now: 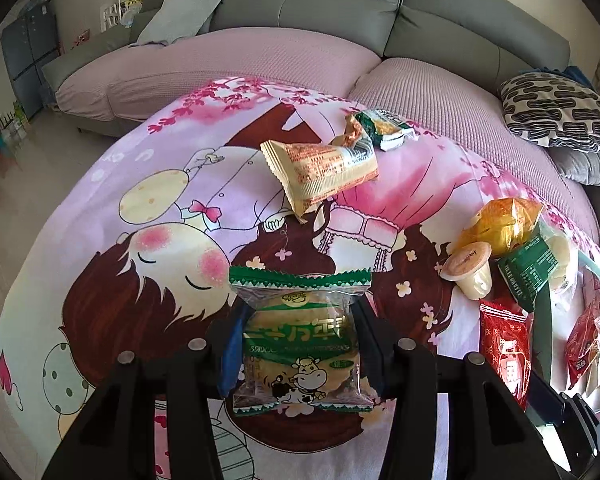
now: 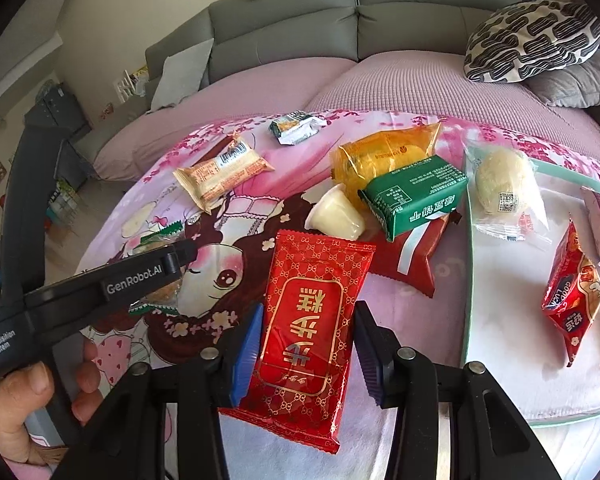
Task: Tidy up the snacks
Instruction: 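Grasp the green-edged cow-print cake packet with the left tool while the right grasps the red gold-print packet, then carry both packets into the tray and open both tools to release them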
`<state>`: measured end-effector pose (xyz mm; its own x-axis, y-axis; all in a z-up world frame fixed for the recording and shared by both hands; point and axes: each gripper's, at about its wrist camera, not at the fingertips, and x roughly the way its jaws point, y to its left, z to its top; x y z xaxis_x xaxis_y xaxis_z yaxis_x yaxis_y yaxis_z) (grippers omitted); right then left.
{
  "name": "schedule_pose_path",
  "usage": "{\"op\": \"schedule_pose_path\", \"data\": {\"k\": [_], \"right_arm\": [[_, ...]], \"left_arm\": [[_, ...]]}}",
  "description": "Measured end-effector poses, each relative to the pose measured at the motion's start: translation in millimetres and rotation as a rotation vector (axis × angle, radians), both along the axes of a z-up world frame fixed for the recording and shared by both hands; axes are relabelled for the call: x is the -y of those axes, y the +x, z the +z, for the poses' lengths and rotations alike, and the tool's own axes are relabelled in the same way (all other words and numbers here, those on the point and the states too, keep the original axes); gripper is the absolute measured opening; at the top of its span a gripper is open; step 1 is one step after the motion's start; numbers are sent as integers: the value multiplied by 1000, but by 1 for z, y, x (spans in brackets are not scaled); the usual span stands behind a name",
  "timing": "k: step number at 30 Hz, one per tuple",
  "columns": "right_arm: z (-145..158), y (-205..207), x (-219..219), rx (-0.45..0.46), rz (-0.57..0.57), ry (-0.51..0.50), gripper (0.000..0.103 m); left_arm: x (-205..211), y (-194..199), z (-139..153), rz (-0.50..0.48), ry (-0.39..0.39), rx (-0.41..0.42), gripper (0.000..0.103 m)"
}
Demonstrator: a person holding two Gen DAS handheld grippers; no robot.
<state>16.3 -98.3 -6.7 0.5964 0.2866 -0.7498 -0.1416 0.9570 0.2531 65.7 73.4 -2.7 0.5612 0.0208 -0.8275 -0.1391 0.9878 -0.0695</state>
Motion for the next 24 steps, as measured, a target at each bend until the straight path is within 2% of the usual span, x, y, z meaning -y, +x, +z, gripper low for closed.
{"op": "schedule_pose_path", "data": {"k": [7,13,24], "right_arm": [[10,-5,5,23,-3,21,47],[16,-8,13,37,-18,29,47],[31,-20,55,75,-105,54,47]], "left_arm": [[7,-7,23,-10,19,58,51],[21,-9,30,-39,25,73,51],[67,-17,42,-126,40,101,52]]}}
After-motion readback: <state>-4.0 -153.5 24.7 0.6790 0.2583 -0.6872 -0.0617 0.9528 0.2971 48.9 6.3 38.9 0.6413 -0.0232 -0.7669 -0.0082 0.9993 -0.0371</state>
